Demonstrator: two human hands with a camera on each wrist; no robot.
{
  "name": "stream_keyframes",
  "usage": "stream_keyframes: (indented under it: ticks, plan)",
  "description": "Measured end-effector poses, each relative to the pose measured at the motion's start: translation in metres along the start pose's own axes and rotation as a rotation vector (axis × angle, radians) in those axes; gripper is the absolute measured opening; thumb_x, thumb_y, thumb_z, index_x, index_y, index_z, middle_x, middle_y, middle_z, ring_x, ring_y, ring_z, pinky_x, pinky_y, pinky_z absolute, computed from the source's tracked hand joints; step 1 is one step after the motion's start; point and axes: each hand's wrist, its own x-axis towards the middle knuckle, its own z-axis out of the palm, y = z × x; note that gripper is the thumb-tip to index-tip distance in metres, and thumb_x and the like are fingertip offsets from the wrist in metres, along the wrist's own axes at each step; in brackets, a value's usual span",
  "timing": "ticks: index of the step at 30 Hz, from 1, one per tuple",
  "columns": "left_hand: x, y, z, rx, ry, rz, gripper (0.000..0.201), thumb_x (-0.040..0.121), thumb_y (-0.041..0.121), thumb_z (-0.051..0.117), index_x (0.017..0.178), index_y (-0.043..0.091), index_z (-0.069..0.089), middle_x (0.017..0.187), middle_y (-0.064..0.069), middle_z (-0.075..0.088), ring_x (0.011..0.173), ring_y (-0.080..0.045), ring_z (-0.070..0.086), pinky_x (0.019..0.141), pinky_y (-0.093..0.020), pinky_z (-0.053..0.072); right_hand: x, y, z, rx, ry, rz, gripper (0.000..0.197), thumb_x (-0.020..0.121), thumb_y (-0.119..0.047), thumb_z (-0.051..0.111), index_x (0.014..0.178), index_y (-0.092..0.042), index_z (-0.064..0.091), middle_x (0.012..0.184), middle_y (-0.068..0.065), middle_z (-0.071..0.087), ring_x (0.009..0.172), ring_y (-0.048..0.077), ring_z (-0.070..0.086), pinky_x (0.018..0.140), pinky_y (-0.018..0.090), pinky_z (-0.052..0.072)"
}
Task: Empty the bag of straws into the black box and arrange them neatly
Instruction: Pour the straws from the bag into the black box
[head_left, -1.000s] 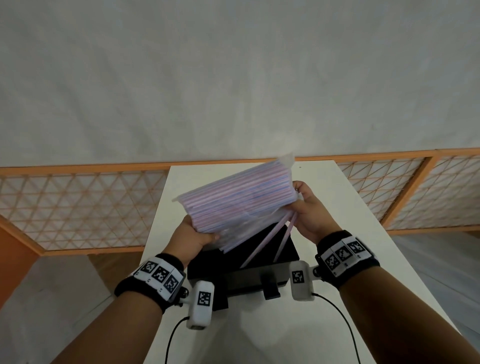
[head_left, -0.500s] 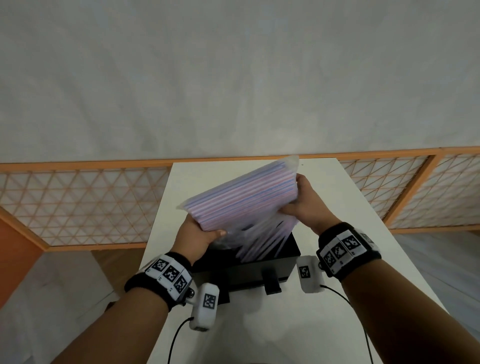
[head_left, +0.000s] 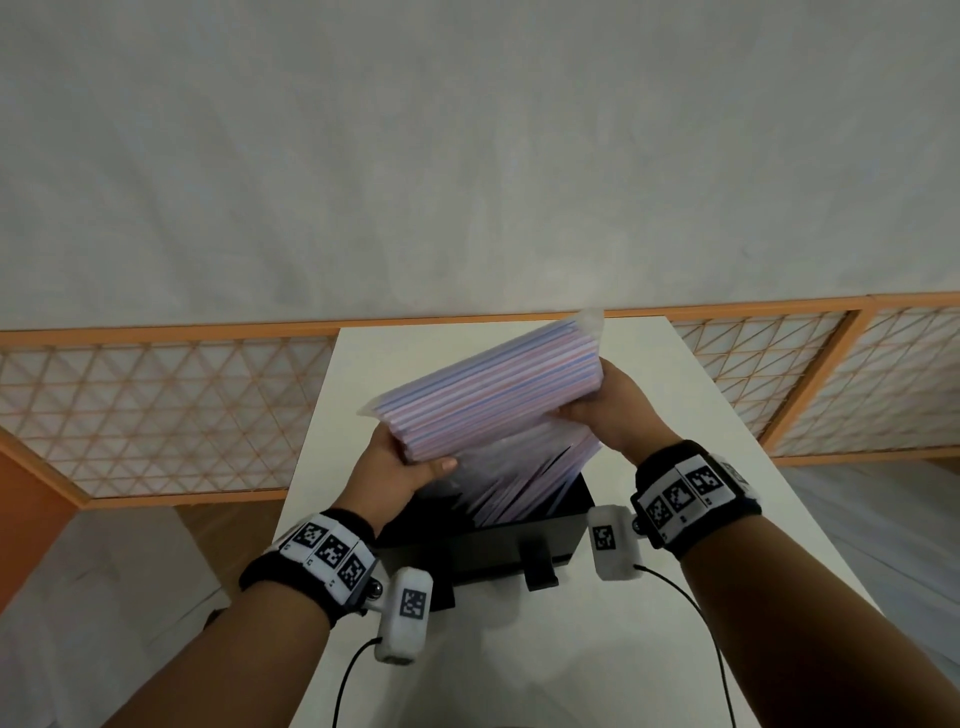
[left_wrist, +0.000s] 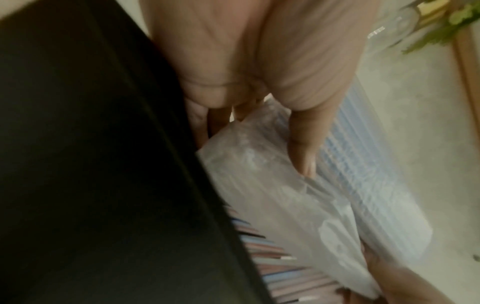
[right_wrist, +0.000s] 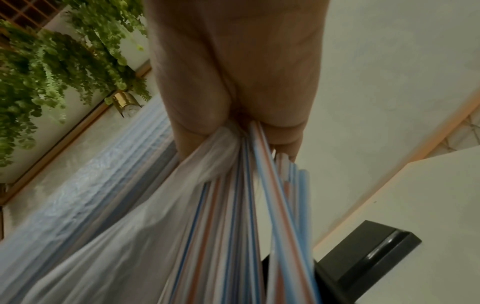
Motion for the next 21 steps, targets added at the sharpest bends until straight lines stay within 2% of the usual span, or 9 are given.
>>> stream_keyframes:
  ticks: [4, 7, 9, 10, 13, 15, 18, 19, 21]
  plan:
    - [0.004, -0.002, -0.006, -0.046, 0.018, -0.038, 0.068, 0.069, 0.016, 0.081, 0.127, 0.021, 0.047, 0.118, 0.004, 0.063, 0.109, -0.009, 0.058, 0.099, -0.038, 0.044, 0.003, -0.003, -0.004, -0.038, -0.023, 0.013, 0.062, 0.064, -0.024, 0.087, 0.118, -0.014, 0.059, 0.114, 0.003, 0.065, 0.106, 0.02, 0.06, 0.095, 0.041, 0.047]
    - [0.005, -0.005, -0.006, 0.04, 0.035, -0.016, 0.064, 0.067, 0.02, 0.083, 0.124, 0.02, 0.052, 0.115, 0.004, 0.065, 0.107, -0.011, 0.059, 0.098, -0.041, 0.044, 0.003, -0.013, -0.011, 0.036, -0.155, -0.026, 0.071, 0.055, -0.023, 0.09, 0.118, -0.017, 0.059, 0.113, 0.001, 0.067, 0.107, 0.017, 0.062, 0.096, 0.044, 0.048]
    - [0.006, -0.005, -0.003, 0.061, 0.052, -0.001, 0.06, 0.067, 0.017, 0.083, 0.121, 0.019, 0.055, 0.113, 0.003, 0.066, 0.105, -0.01, 0.06, 0.098, -0.04, 0.045, 0.0, -0.021, -0.014, 0.124, -0.244, -0.057, 0.073, 0.056, -0.019, 0.09, 0.121, -0.018, 0.058, 0.116, 0.0, 0.067, 0.11, 0.013, 0.061, 0.098, 0.041, 0.049]
    - [0.006, -0.004, -0.002, 0.059, 0.051, 0.005, 0.059, 0.067, 0.017, 0.083, 0.12, 0.018, 0.056, 0.112, 0.003, 0.066, 0.105, -0.01, 0.06, 0.098, -0.04, 0.045, -0.001, -0.024, -0.015, 0.144, -0.257, -0.068, 0.075, 0.056, -0.023, 0.09, 0.123, -0.019, 0.056, 0.118, -0.001, 0.066, 0.112, 0.012, 0.06, 0.098, 0.04, 0.049]
    - [0.006, 0.001, 0.002, 0.037, 0.022, -0.001, 0.063, 0.067, 0.016, 0.083, 0.123, 0.019, 0.054, 0.114, 0.003, 0.065, 0.106, -0.011, 0.06, 0.098, -0.041, 0.045, -0.002, -0.028, -0.016, 0.157, -0.203, -0.09, 0.076, 0.054, -0.038, 0.087, 0.122, -0.021, 0.058, 0.117, -0.004, 0.067, 0.111, 0.01, 0.061, 0.095, 0.033, 0.048]
    - [0.006, 0.004, 0.002, -0.005, 0.003, -0.023, 0.07, 0.064, 0.018, 0.084, 0.125, 0.019, 0.051, 0.115, 0.003, 0.064, 0.107, -0.011, 0.059, 0.098, -0.04, 0.045, -0.003, -0.028, -0.016, 0.152, -0.154, -0.064, 0.067, 0.06, -0.032, 0.089, 0.12, -0.019, 0.06, 0.114, -0.004, 0.068, 0.107, 0.009, 0.062, 0.092, 0.029, 0.048]
    - [0.006, 0.012, 0.001, -0.092, -0.006, -0.019, 0.087, 0.051, 0.035, 0.087, 0.126, 0.019, 0.048, 0.119, 0.002, 0.063, 0.111, -0.012, 0.058, 0.098, -0.04, 0.045, -0.004, -0.026, -0.014, 0.174, -0.113, -0.033, 0.049, 0.067, -0.021, 0.084, 0.112, -0.02, 0.063, 0.109, -0.005, 0.069, 0.1, 0.004, 0.063, 0.082, 0.021, 0.047]
    - [0.006, 0.014, 0.0, -0.122, 0.004, -0.019, 0.085, 0.052, 0.035, 0.087, 0.126, 0.02, 0.048, 0.12, 0.001, 0.062, 0.111, -0.013, 0.057, 0.099, -0.04, 0.044, -0.005, -0.024, -0.013, 0.176, -0.104, -0.028, 0.046, 0.068, -0.02, 0.083, 0.11, -0.02, 0.065, 0.107, -0.005, 0.069, 0.098, 0.003, 0.063, 0.08, 0.019, 0.047]
    - [0.006, 0.016, 0.0, -0.17, 0.014, -0.012, 0.066, 0.063, 0.022, 0.084, 0.121, 0.021, 0.052, 0.118, 0.0, 0.064, 0.11, -0.013, 0.058, 0.099, -0.04, 0.044, -0.005, -0.022, -0.012, 0.178, -0.092, -0.022, 0.045, 0.068, -0.02, 0.083, 0.11, -0.018, 0.066, 0.107, -0.003, 0.07, 0.098, 0.004, 0.063, 0.079, 0.018, 0.047]
